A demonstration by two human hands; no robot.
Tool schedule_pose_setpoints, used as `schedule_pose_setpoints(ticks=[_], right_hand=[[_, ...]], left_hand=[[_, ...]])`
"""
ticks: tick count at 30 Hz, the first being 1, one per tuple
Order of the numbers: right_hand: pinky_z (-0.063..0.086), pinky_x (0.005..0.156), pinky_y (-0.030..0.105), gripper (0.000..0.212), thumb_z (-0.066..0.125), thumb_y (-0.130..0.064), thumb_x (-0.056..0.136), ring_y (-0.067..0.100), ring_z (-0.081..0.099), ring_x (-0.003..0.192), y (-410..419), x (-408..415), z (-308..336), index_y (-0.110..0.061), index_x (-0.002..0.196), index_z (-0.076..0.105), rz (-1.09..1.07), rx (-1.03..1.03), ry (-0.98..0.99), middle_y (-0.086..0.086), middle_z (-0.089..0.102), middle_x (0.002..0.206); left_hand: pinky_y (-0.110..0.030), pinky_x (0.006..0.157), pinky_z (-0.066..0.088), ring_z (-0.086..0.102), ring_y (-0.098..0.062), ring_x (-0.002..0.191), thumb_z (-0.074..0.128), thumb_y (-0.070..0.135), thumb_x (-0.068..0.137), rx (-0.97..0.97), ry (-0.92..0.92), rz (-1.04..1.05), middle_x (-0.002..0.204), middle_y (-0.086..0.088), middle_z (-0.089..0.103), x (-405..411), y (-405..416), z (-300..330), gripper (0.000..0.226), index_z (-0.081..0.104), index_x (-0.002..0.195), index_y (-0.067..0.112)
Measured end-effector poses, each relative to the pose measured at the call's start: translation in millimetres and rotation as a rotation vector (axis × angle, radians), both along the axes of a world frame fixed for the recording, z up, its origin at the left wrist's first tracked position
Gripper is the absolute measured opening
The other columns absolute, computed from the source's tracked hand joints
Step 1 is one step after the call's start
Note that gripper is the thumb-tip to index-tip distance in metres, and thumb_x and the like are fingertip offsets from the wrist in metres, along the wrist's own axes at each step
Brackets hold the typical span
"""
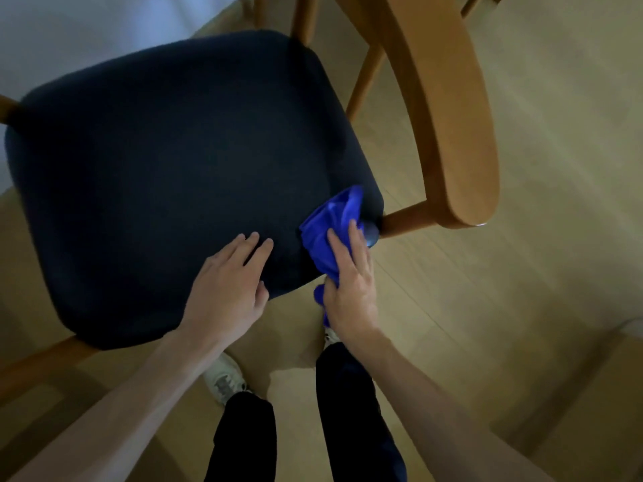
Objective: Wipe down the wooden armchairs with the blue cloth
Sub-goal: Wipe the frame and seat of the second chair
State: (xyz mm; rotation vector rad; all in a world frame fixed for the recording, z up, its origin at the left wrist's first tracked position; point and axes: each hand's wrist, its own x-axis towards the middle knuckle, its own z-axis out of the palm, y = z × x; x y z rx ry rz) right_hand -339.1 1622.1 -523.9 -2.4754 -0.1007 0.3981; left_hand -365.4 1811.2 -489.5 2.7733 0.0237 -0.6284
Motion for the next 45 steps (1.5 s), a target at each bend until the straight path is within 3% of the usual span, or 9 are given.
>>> schedule_pose_setpoints(ticks=[5, 11, 16, 21, 27, 31, 34, 41, 45], right_hand=[[0.011, 0.118, 0.017, 0.069, 0.061, 0.001, 0.088, 0.012, 0.009, 0.149, -15.1, -12.7, 18.4, -0.022, 0.149, 0.04, 0.261, 0.066, 0.13, -0.011, 0.007, 0.16], [0.023, 0.12, 0.028, 0.069, 0.054, 0.012, 0.084, 0.011, 0.018, 0.148, -25.6, 29.8, 18.9, -0.02, 0.145, 0.046, -0.138, 0.055, -0.007, -0.005, 0.02, 0.162], [0.019, 0.122, 0.04, 0.07, 0.059, 0.012, 0.08, 0.024, 0.013, 0.15, 43.0, -16.9, -0.5, -0.014, 0.145, 0.046, -0.226, 0.065, -0.036, 0.002, 0.021, 0.161], [0.024, 0.12, 0.042, 0.077, 0.062, 0.014, 0.073, 0.019, 0.012, 0.151, 107.5, -87.1, 1.1, -0.018, 0.143, 0.049, -0.005, 0.114, 0.001, -0.005, 0.024, 0.16], [0.035, 0.115, 0.04, 0.069, 0.061, 0.019, 0.071, 0.025, 0.035, 0.142, 102.2, -86.4, 26.9, -0.01, 0.134, 0.06, 0.306, 0.287, 0.058, 0.0, 0.038, 0.152], [0.018, 0.115, 0.012, 0.071, 0.054, 0.013, 0.078, 0.014, 0.027, 0.146, 66.2, 0.6, 31.7, -0.02, 0.14, 0.053, -0.036, 0.192, -0.015, -0.005, 0.029, 0.158], [0.022, 0.116, 0.025, 0.063, 0.053, 0.004, 0.086, 0.022, 0.03, 0.145, 42.3, 63.7, 26.6, -0.02, 0.143, 0.049, -0.219, -0.038, -0.06, 0.0, 0.03, 0.159], [0.03, 0.116, 0.028, 0.068, 0.056, 0.01, 0.072, 0.02, 0.039, 0.138, 109.7, -19.7, 21.6, -0.02, 0.133, 0.061, 0.169, 0.048, 0.023, -0.001, 0.043, 0.152], [0.028, 0.114, 0.016, 0.067, 0.051, 0.006, 0.079, -0.001, 0.036, 0.136, 84.8, 14.9, 34.2, -0.032, 0.133, 0.059, -0.042, 0.25, 0.113, -0.016, 0.039, 0.152]], left_hand=[[-0.043, 0.105, 0.039, 0.033, -0.024, 0.142, 0.057, 0.02, 0.09, -0.014, 0.011, 0.079, 0.152, -0.006, 0.038, 7.9, -1.2, -0.4, 0.061, 0.037, 0.148, 0.016], [-0.039, 0.105, 0.039, 0.035, -0.022, 0.14, 0.055, 0.019, 0.093, -0.025, -0.033, 0.086, 0.151, -0.005, 0.04, 7.1, 8.4, 4.8, 0.057, 0.038, 0.147, 0.015], [-0.041, 0.106, 0.041, 0.039, -0.023, 0.137, 0.056, 0.012, 0.092, -0.047, -0.076, 0.207, 0.144, -0.006, 0.048, -3.9, 49.6, 9.2, 0.055, 0.041, 0.145, 0.015], [-0.045, 0.103, 0.044, 0.042, -0.025, 0.135, 0.056, 0.006, 0.089, -0.058, -0.056, 0.218, 0.14, -0.008, 0.051, -37.7, 83.3, 11.6, 0.055, 0.044, 0.142, 0.012], [-0.044, 0.105, 0.043, 0.043, -0.027, 0.134, 0.058, 0.007, 0.09, -0.098, -0.042, 0.271, 0.141, -0.01, 0.051, -68.6, 89.5, 17.6, 0.05, 0.048, 0.139, 0.009], [-0.039, 0.106, 0.043, 0.041, -0.021, 0.136, 0.058, 0.009, 0.091, -0.129, -0.081, 0.257, 0.142, -0.005, 0.05, -73.6, 86.8, 21.7, 0.051, 0.047, 0.141, 0.012], [-0.038, 0.108, 0.042, 0.04, -0.019, 0.137, 0.058, 0.009, 0.092, -0.14, -0.109, 0.271, 0.142, -0.004, 0.05, -70.8, 87.2, 23.2, 0.051, 0.046, 0.142, 0.013], [-0.039, 0.105, 0.043, 0.043, -0.022, 0.135, 0.061, 0.008, 0.088, -0.14, -0.102, 0.272, 0.14, -0.006, 0.053, -52.1, 82.0, 31.8, 0.054, 0.048, 0.141, 0.012], [-0.038, 0.103, 0.044, 0.042, -0.019, 0.136, 0.06, 0.01, 0.089, -0.151, -0.084, 0.264, 0.142, -0.003, 0.051, -40.6, 71.9, 32.4, 0.055, 0.047, 0.142, 0.015]])
